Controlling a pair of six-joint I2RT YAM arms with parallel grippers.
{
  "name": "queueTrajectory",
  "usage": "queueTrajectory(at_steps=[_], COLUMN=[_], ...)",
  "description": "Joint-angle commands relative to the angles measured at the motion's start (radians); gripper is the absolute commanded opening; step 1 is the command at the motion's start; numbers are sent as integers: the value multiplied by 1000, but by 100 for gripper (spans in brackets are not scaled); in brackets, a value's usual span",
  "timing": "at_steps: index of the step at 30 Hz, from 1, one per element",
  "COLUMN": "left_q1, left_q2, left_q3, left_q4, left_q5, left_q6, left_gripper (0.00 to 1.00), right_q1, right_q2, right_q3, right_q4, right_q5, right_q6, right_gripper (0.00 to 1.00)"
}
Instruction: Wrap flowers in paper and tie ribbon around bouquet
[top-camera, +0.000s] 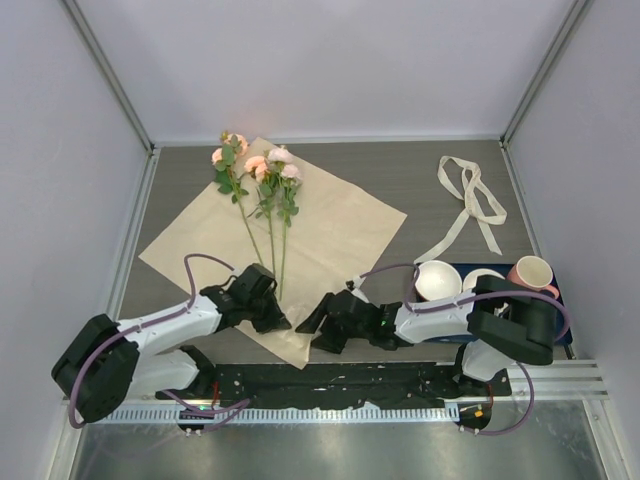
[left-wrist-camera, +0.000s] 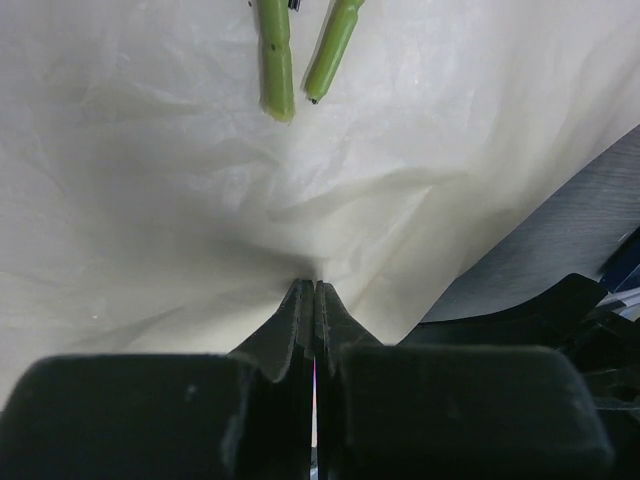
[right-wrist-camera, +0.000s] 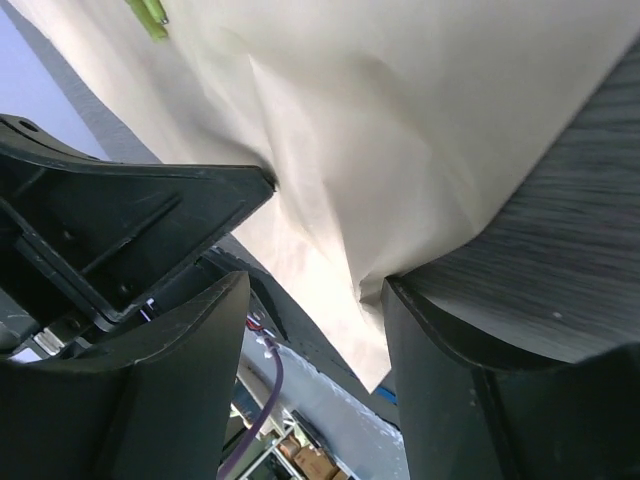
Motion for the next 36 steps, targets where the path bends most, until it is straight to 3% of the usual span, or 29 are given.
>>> queueTrajectory(at_steps=[1, 12, 16, 24, 36], left_q1=[-6, -8, -6, -6, -6], left_q2=[-1, -56, -67, -73, -122], left_q3=[-64, -72, -73, -78, -81], left_q4=[-27, -39, -36, -25, -48], left_q5=[-97, -97, -97, -96, -96], left_q6=[7, 4, 1, -8, -22], left_gripper=[0, 0, 0, 0, 0], right_q1=[19, 59, 56, -3, -52], right_q2=[42, -21, -50, -32, -121], right_q3=[11, 39, 36, -81, -119], right_q4=[27, 40, -45, 82, -118], right_q5=[30, 93, 166, 179, 283], right_q6=[-16, -53, -41, -27, -56], right_gripper=[63, 63, 67, 69, 72])
